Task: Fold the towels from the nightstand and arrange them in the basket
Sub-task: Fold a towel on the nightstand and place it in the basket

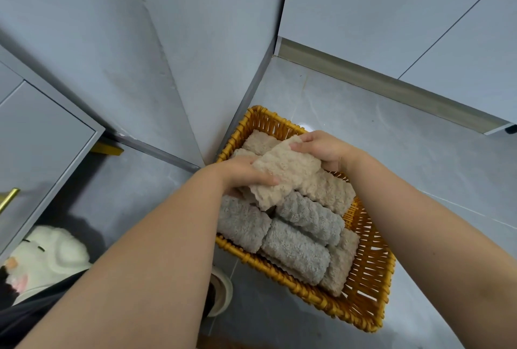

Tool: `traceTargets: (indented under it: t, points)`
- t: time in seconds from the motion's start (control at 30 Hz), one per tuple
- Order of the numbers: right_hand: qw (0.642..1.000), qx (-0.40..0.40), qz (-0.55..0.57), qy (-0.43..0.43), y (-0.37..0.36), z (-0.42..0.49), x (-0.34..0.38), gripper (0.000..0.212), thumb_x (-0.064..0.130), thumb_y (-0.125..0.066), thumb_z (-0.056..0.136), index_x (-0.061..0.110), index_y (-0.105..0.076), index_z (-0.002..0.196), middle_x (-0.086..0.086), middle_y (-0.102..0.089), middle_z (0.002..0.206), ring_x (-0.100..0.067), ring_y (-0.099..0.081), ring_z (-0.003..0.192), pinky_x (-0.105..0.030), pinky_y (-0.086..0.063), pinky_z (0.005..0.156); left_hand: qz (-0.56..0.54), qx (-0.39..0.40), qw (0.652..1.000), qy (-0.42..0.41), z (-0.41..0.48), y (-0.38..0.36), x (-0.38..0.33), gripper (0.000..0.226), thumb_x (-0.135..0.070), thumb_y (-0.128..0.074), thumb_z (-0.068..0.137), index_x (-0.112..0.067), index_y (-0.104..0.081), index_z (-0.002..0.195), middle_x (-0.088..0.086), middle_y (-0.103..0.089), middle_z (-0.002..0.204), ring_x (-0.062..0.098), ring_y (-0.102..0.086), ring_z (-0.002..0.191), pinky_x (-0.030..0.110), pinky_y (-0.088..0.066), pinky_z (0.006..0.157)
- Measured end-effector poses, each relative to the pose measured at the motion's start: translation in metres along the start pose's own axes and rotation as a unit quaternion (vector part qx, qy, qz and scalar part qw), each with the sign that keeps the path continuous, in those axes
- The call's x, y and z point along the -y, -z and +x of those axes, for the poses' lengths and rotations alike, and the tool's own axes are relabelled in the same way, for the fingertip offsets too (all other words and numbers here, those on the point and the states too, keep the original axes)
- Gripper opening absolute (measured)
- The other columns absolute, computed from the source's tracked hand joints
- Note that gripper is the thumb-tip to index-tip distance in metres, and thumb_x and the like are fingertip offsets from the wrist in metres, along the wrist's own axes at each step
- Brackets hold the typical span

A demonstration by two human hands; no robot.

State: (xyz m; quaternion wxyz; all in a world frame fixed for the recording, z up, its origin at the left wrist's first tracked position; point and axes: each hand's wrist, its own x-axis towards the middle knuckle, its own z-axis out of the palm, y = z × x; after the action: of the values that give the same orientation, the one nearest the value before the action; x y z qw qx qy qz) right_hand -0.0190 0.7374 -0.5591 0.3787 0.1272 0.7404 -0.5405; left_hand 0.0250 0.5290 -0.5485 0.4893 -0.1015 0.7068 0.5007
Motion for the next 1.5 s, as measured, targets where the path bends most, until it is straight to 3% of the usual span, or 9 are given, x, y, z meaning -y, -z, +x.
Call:
traceTargets:
  t: [0.1,0.3,0.53,0.7,0.87,1.07,1.27,1.4,1.5]
  points:
    - [0.988,-0.033,0.152,0.022,-0.010,-0.005,-0.003,0.024,0.028,-0.056,0.094,0.007,-0.063,0.103,-0.010,-0.068,0.106,-0.019,-0.067,0.093,-0.034,-0.056,0.084,-0.149,-0.074,0.986,-0.024,0.001,0.005,0.003,0.037,-0.009,-0.077,0.076,-0.014,-0.062,0.110,0.008,-0.068,0.108,0.025,-0.066,0.099,0.043,-0.054,0.087]
    - [0.895,0.138,0.424,0.020,-0.034,0.001,-0.016,0.105,0.051,-0.087,0.053,0.009,-0.044,0.139,-0.015,-0.050,0.140,-0.031,-0.047,0.130,-0.046,-0.038,0.105,-0.282,-0.139,0.949,-0.039,0.005,0.007,0.005,0.041,-0.011,-0.076,0.078,-0.007,-0.061,0.116,0.011,-0.069,0.110,0.028,-0.066,0.099,0.047,-0.055,0.085]
    - [0.843,0.007,0.538,0.011,-0.056,0.008,-0.003,0.044,0.004,-0.054,0.088,0.005,-0.051,0.132,-0.016,-0.062,0.123,-0.030,-0.064,0.107,-0.044,-0.054,0.089,-0.237,-0.157,0.958,-0.026,0.005,0.008,0.008,0.030,-0.017,-0.080,0.075,-0.011,-0.064,0.100,0.009,-0.068,0.104,0.028,-0.065,0.096,0.044,-0.057,0.079]
    - [0.949,-0.282,0.068,0.123,-0.028,0.011,0.037,0.017,0.002,-0.053,0.090,0.008,-0.063,0.101,-0.008,-0.067,0.097,-0.024,-0.065,0.091,-0.035,-0.054,0.077,0.113,-0.265,0.953,-0.088,0.007,0.003,0.014,0.021,-0.028,-0.059,0.090,-0.017,-0.060,0.108,0.002,-0.062,0.104,0.024,-0.060,0.099,0.034,-0.051,0.084]
    - [0.909,-0.147,-0.367,0.136,-0.041,0.025,0.057,0.025,-0.006,-0.040,0.082,0.005,-0.059,0.095,-0.007,-0.058,0.091,-0.022,-0.052,0.087,-0.026,-0.037,0.069,0.484,-0.175,0.850,-0.113,0.012,-0.005,0.034,0.052,-0.007,-0.051,0.087,-0.018,-0.042,0.138,0.012,-0.042,0.139,0.028,-0.041,0.126,0.040,-0.045,0.097]
    - [0.865,-0.123,-0.464,0.147,-0.056,0.061,0.029,0.026,-0.003,-0.042,0.086,0.003,-0.061,0.103,-0.012,-0.063,0.101,-0.029,-0.057,0.096,-0.030,-0.040,0.070,0.641,-0.137,0.747,-0.107,0.010,-0.012,0.050,0.069,-0.011,-0.048,0.091,-0.026,-0.017,0.151,0.012,0.005,0.159,0.031,-0.003,0.145,0.042,-0.019,0.115]
    - [0.613,-0.261,-0.576,0.474,-0.056,0.069,0.017,0.026,-0.005,-0.045,0.078,-0.001,-0.065,0.093,-0.017,-0.065,0.096,-0.030,-0.056,0.077,-0.036,-0.047,0.060,0.658,-0.114,0.740,-0.079,0.010,-0.014,0.051,0.067,-0.014,-0.043,0.095,-0.025,-0.009,0.152,0.012,0.012,0.159,0.030,0.005,0.146,0.042,-0.010,0.119]
    - [0.582,-0.202,-0.592,0.520,-0.059,0.063,0.006,0.028,-0.005,-0.039,0.086,-0.001,-0.066,0.092,-0.019,-0.063,0.095,-0.031,-0.056,0.078,-0.040,-0.049,0.067,0.647,-0.098,0.753,-0.065,0.009,-0.013,0.048,0.075,-0.010,-0.044,0.094,-0.030,-0.001,0.152,0.011,0.016,0.158,0.029,0.007,0.146,0.042,-0.011,0.119]
    - [0.622,-0.113,-0.654,0.416,-0.059,0.065,-0.019,0.039,-0.001,-0.058,0.082,-0.006,-0.059,0.121,-0.027,-0.053,0.131,-0.042,-0.053,0.118,-0.048,-0.044,0.102,0.674,-0.093,0.730,-0.057,0.011,-0.016,0.048,0.076,-0.014,-0.043,0.096,-0.037,0.005,0.150,0.013,0.016,0.158,0.030,0.006,0.146,0.042,-0.011,0.119]
